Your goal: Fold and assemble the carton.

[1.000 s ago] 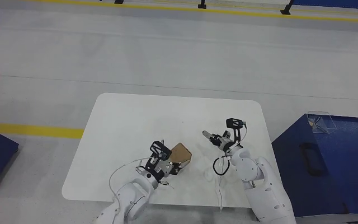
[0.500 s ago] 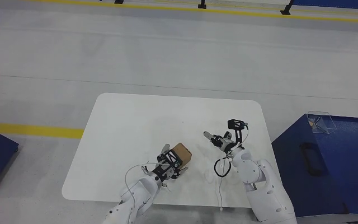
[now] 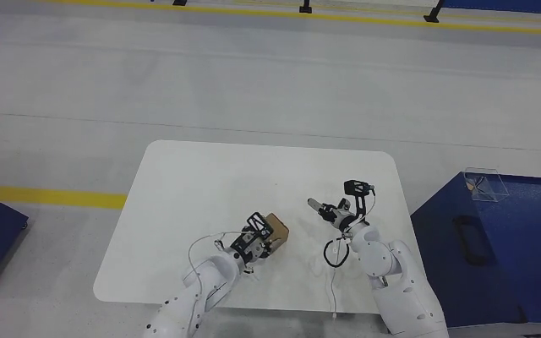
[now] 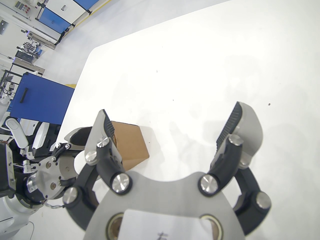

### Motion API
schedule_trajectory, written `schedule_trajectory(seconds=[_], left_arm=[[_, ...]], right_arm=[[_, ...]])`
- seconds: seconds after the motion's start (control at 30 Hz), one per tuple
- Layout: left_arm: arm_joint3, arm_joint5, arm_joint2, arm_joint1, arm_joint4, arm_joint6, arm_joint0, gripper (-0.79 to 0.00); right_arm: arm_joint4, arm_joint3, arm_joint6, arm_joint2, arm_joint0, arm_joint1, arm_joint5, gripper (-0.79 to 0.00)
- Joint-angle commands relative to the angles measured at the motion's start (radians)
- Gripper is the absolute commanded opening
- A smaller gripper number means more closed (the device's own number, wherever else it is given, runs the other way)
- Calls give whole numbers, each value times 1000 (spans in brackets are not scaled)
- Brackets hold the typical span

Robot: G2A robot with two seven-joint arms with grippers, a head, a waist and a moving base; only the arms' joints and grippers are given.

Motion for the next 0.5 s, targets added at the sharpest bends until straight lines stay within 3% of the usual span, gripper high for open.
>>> schedule_trajectory(seconds=[0.0,0.1,0.23,0.4,0.47], left_arm=[[-9,0,-5,0,-1,-1,2,-785],[-55,20,-18,2,-7,25,18,-785],[-144,118,-25,10,105,115,75,-785],[-210,306,-15,19,325,233,151,-785],[-210,306,-15,19,325,233,151,-785]], right_arm=[[0,0,0,0,0,0,0,0],[0,0,0,0,0,0,0,0],[-8,-22,-42,14,-17,2,-1,0],[25,-50,-60,34,-37,4,-2,0],[25,-50,-60,34,-37,4,-2,0]])
